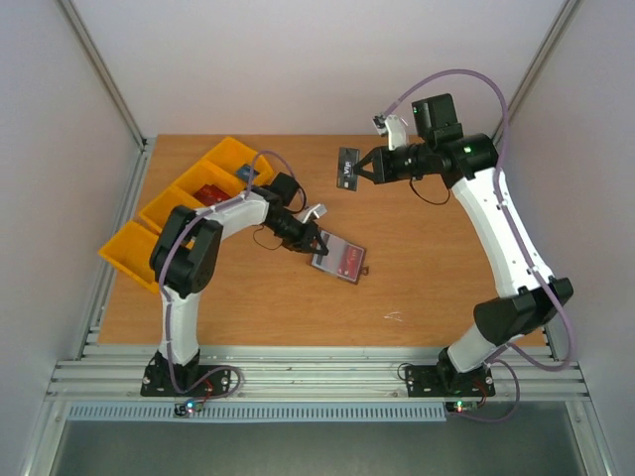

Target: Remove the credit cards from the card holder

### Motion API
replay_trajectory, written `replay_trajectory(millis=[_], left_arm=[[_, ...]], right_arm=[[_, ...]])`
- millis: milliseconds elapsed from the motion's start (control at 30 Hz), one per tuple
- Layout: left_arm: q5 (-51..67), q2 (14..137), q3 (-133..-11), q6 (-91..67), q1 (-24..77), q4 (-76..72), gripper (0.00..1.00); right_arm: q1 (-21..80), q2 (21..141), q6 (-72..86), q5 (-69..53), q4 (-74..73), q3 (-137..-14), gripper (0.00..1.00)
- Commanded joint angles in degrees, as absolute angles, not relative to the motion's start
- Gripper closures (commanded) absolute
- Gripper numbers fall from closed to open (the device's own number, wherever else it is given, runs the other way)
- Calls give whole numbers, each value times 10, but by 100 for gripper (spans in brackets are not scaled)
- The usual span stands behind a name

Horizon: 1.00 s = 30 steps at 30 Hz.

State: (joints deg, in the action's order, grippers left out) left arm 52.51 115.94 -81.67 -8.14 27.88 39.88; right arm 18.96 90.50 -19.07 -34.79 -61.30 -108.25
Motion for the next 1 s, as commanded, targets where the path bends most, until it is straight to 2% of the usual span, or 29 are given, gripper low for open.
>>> replay_trajectory(millis=[0, 33, 267, 367, 467, 633, 767, 867, 967], left_arm=[[483, 1218, -834, -61, 268, 371, 99], [479, 1228, -835, -58, 268, 371, 95], [460, 1244, -872, -40, 238, 419, 23], [452, 1236, -919, -19, 215, 497, 3], [415, 1220, -987, 73, 212, 640, 1], [422, 1115, -1022, 154, 212, 746, 1], [401, 1037, -1102, 231, 212, 863, 1], [332, 984, -1183, 297, 213, 926, 1], [208, 910, -1217, 344, 223, 889, 1]], right_arm=[[185, 938, -194, -368, -635, -1134, 99], [186, 944, -195, -368, -641, -1147, 99], [186, 938, -218, -378, -667, -1170, 99], [186, 934, -219, -376, -674, -1173, 99], [185, 927, -216, -366, -677, -1173, 99], [185, 932, -192, -347, -712, -1216, 99], [185, 950, -152, -360, -763, -1275, 99], [185, 950, -68, -410, -751, -1284, 99], [191, 938, 35, -430, -705, -1267, 99]])
